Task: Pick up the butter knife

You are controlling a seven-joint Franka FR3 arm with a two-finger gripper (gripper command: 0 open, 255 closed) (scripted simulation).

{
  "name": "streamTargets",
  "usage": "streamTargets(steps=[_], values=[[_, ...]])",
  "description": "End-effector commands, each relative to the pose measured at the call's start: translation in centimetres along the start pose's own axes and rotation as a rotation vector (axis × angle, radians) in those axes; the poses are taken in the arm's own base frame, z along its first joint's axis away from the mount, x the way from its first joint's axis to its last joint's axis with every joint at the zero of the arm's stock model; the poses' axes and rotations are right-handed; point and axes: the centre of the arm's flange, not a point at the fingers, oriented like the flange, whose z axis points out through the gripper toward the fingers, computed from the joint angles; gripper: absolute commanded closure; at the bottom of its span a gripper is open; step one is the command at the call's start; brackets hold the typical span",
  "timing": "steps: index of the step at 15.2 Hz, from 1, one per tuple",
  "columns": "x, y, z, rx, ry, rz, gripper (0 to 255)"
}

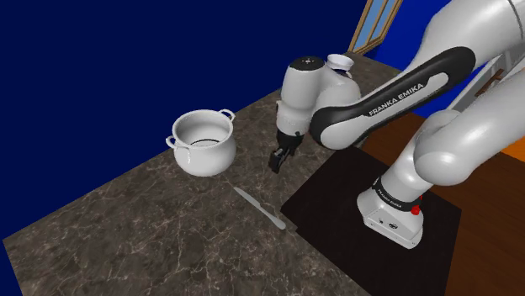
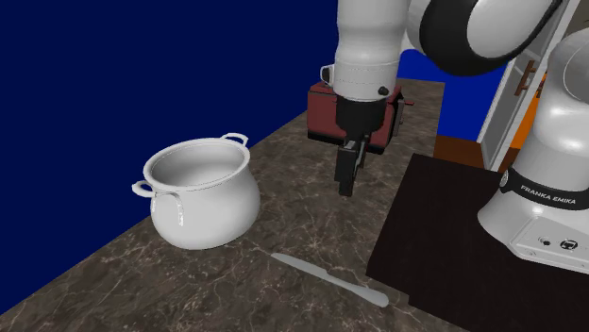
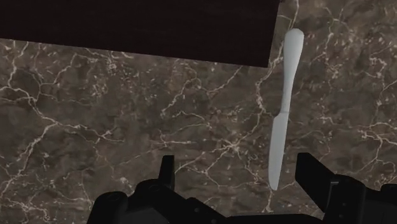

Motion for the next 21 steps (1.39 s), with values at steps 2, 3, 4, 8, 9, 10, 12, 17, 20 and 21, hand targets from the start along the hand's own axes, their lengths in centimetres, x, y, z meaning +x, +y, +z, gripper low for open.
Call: streamTargets(steps=[2,3,4,8,9,10,12,17,20,21], values=[[0.5,-2.6,3.3,0.011,0.000,0.009,0],[0.7,-3.4,4.3,0.013,0.000,0.011,0],[0.8,-4.3,5.3,0.016,0.000,0.014,0],[1.5,-7.5,9.3,0.025,-0.001,0.024,0],[1.7,-8.3,10.2,0.028,-0.001,0.027,0],[1.9,-9.2,11.2,0.030,-0.001,0.029,0],[1.9,-9.3,11.8,0.030,-0.001,0.029,0],[1.9,-9.4,14.5,0.030,-0.001,0.029,0],[1.9,-9.5,15.3,0.030,-0.001,0.029,0],[1.8,-9.4,15.3,0.030,-0.001,0.029,255]])
